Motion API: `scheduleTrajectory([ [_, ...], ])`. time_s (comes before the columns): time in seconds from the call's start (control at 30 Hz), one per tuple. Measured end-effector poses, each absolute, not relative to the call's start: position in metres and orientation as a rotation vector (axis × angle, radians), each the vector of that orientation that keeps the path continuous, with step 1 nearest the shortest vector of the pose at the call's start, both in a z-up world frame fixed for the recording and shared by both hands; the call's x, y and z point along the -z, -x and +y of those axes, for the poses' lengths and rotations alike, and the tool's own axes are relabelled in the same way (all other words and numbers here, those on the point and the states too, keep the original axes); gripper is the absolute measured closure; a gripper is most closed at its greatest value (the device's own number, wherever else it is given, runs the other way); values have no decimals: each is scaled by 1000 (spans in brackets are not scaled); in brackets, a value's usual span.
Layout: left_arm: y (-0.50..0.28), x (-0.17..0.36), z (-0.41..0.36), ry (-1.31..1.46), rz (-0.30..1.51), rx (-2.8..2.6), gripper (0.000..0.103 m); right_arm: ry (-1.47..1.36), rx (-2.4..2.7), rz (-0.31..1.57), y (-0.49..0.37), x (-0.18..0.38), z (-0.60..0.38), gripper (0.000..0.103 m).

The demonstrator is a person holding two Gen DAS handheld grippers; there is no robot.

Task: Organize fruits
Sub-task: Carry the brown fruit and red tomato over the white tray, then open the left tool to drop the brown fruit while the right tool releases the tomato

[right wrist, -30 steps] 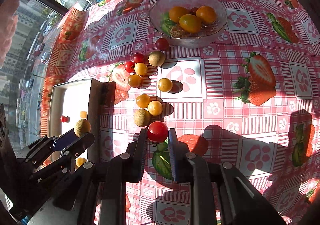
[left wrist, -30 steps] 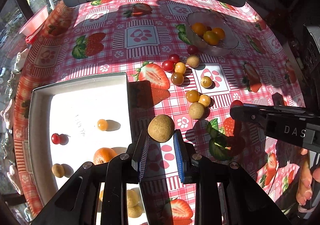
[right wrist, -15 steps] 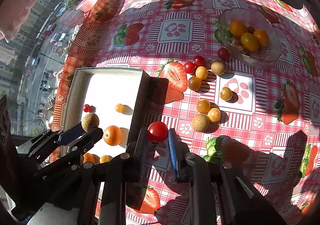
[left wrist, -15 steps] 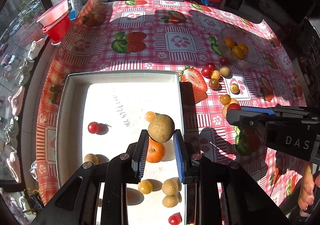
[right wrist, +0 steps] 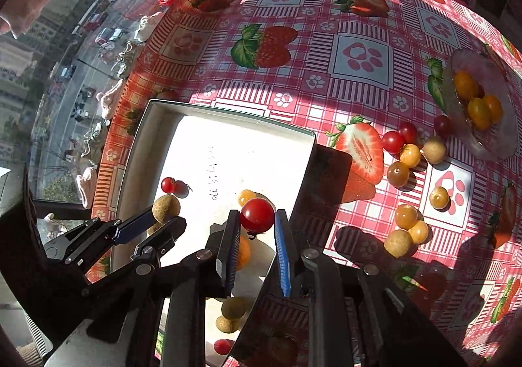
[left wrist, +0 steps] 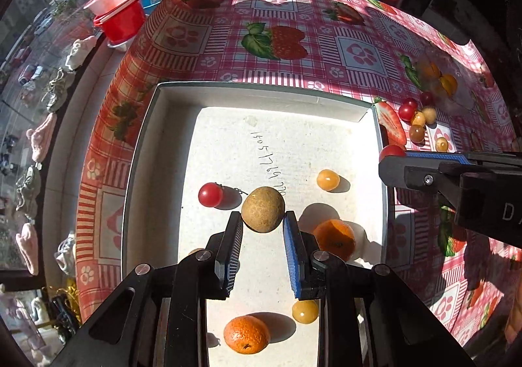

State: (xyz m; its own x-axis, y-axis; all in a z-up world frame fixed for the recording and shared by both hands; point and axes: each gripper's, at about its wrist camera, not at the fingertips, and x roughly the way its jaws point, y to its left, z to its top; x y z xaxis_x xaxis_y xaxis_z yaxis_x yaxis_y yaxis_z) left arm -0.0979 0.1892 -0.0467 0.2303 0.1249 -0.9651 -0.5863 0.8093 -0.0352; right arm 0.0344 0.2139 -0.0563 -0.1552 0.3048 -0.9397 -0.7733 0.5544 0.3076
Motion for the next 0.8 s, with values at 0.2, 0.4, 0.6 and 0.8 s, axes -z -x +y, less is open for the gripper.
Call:
scheduleTrajectory([
  [0.2,90,67,195,436,1291,-517,76,471,-986,1438,-42,75,242,80],
  [0.4,85,75,193,421,1316,-512,76,527,-966,1460,-45,101,258,80],
  [0.6,82,78,188,396,1335,-504,55,592,-975,1445,-38,113,264,78],
  [0.8,80,71,182,387,1321,-537,27,576,-990,1462,-39,108,264,66],
])
